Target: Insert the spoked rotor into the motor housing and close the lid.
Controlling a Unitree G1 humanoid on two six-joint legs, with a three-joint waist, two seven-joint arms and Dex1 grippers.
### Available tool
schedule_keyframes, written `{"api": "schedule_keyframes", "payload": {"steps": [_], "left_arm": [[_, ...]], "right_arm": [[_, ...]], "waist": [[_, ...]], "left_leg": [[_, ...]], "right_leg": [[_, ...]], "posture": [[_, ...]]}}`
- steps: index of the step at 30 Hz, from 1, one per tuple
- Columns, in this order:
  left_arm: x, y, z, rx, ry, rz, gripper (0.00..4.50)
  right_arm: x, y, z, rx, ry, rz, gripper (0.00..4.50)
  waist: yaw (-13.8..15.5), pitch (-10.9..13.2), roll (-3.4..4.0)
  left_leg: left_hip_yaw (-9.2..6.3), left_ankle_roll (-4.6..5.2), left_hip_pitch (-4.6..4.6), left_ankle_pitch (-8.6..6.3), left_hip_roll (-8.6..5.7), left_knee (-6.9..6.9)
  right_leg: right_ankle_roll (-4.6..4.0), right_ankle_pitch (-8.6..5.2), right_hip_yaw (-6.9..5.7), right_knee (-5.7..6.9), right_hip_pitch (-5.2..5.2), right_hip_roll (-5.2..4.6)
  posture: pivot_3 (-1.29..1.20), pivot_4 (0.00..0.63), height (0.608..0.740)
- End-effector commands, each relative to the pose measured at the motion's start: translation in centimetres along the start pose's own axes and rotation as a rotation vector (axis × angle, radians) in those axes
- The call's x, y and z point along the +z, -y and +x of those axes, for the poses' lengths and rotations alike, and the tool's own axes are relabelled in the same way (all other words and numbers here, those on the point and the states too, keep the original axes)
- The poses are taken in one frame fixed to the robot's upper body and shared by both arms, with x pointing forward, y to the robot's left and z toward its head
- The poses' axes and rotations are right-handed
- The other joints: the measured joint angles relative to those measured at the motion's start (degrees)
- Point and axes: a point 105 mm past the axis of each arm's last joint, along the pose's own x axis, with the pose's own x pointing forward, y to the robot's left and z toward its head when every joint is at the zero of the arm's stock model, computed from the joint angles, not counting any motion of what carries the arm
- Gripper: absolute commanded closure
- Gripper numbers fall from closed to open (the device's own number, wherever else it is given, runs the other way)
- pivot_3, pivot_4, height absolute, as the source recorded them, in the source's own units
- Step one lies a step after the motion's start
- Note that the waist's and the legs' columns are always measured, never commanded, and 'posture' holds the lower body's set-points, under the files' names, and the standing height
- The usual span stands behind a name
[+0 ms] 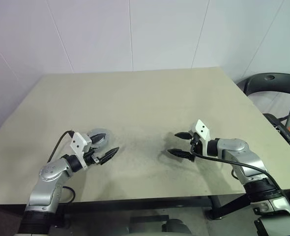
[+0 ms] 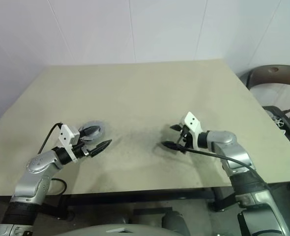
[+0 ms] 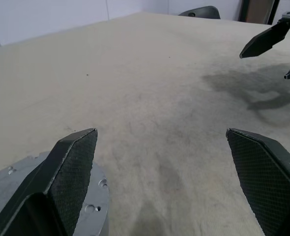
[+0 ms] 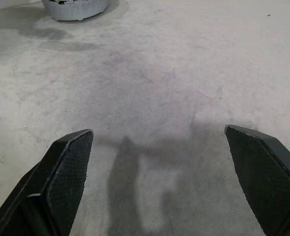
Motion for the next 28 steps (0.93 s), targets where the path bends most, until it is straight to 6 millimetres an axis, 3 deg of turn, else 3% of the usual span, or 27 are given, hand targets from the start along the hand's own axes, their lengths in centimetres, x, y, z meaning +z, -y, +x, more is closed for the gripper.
{"api": "schedule_keyframes", "payload": {"steps": [1, 28], "left_arm": [[2.02, -0.77, -0.06, 0.028, 0.056, 0.052, 0.03], [2.19, -0.15, -0.13, 0.018, 0.045, 0.043, 0.03]], "right_arm": [[1.83, 0.24, -0.25, -0.01, 0.067, -0.037, 0.0], [1.5, 0.23, -0.27, -0.01, 0.062, -0.035, 0.0]], "waist": [[0.0, 0.0, 0.0], [0.0, 0.0, 0.0]], "left_leg": [[0.0, 0.0, 0.0, 0.0, 0.0, 0.0], [0.0, 0.0, 0.0, 0.0, 0.0, 0.01]], "right_leg": [[0.0, 0.0, 0.0, 0.0, 0.0, 0.0], [0.0, 0.0, 0.0, 0.02, 0.0, 0.0]], "posture": [[0.0, 0.0, 0.74], [0.0, 0.0, 0.74]]}}
